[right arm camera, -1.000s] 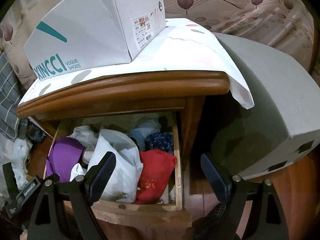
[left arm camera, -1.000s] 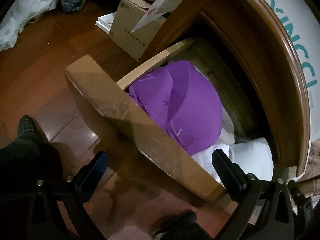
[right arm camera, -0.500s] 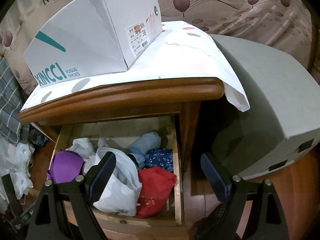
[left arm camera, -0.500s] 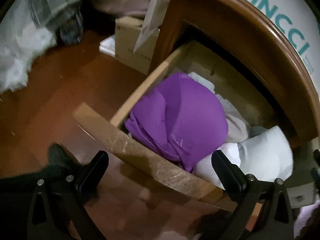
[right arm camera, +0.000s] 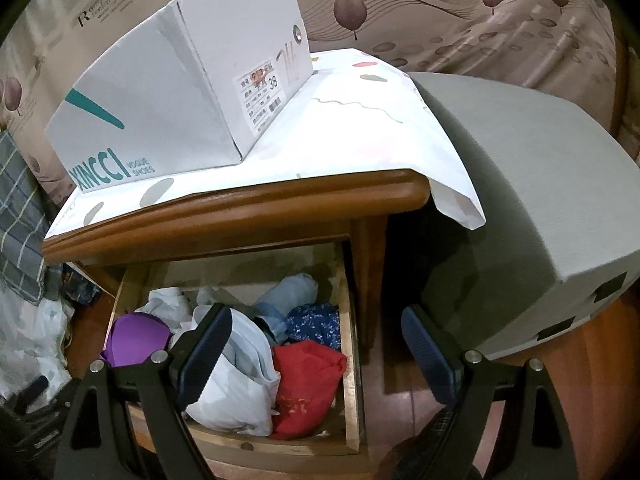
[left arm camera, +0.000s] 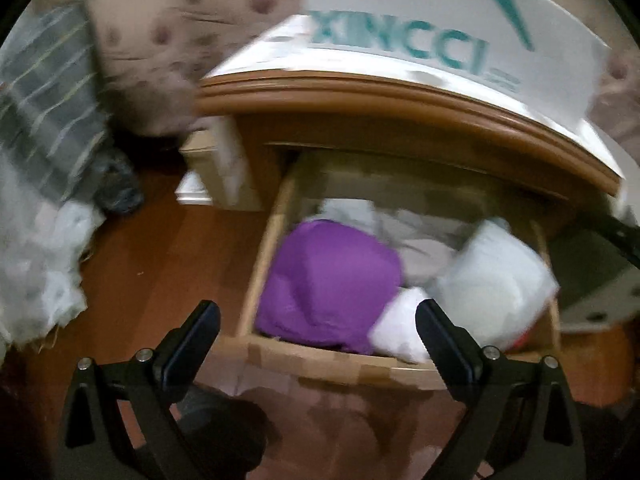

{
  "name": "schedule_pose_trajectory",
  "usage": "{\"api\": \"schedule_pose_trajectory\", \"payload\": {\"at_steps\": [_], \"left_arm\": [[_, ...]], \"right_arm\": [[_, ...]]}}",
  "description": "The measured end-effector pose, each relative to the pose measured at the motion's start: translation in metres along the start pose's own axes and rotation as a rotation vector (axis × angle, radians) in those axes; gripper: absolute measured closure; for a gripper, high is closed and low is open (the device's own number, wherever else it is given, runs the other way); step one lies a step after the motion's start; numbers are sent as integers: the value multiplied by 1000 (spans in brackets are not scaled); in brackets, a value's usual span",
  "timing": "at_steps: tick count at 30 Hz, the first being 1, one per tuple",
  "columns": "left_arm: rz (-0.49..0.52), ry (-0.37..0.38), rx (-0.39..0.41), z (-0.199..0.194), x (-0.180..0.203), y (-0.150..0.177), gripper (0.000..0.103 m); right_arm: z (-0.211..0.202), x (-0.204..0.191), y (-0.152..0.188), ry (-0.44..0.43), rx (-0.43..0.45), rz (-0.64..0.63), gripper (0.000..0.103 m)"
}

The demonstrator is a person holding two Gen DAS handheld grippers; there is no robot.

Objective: Take underwear out of drawer
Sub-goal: 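Reach into the drawer and grasp the white sock-like item with left gripper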

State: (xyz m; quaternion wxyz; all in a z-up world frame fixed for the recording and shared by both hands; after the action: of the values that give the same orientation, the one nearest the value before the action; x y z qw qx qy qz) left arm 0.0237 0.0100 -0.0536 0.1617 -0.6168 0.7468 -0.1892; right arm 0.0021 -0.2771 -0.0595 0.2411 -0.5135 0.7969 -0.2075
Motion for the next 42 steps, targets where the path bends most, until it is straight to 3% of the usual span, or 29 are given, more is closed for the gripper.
{"api": "schedule_pose_trajectory", "payload": {"at_steps": [5, 8, 16, 21, 26, 34, 36, 38, 42], "left_arm": [[-26, 164, -185, 29, 21, 0, 38], [-50, 207, -267, 46, 32, 6, 40], [37, 204, -377, 74, 64, 12, 42], [19, 192, -439, 92, 66, 18, 50], [0, 176, -483, 110, 63, 22, 57], [-5, 131, -522, 131, 61, 25, 57], [6, 108, -521, 134, 61, 24, 57], [11, 95, -507, 131, 63, 24, 64], [1, 121, -468, 123, 60, 25, 70]], "right_arm": [[-4, 7, -5, 15, 13, 10, 14], [-7, 13, -9, 25, 26, 24, 14], [-12, 29, -18, 55, 47, 46, 14], [-11, 37, -19, 55, 42, 73, 14], [-11, 35, -18, 56, 36, 64, 14], [-7, 33, -16, 47, 20, 67, 14], [-5, 31, -15, 49, 12, 62, 14], [-3, 29, -13, 51, 5, 52, 14], [0, 23, -10, 45, -10, 35, 14]]}}
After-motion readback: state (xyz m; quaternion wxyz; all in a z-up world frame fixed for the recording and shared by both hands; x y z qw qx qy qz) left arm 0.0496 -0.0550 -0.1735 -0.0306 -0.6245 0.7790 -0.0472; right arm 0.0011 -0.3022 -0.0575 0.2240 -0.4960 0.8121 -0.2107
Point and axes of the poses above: each gripper's, at about its wrist camera, not at the fingertips, and z roughly the way its jaws point, x to its right, y to its underside, the point moved 8 cm from there along z, roughly the way its jaws point, and after that the axes turned 3 degrees about -x, right-handed, at the moved point
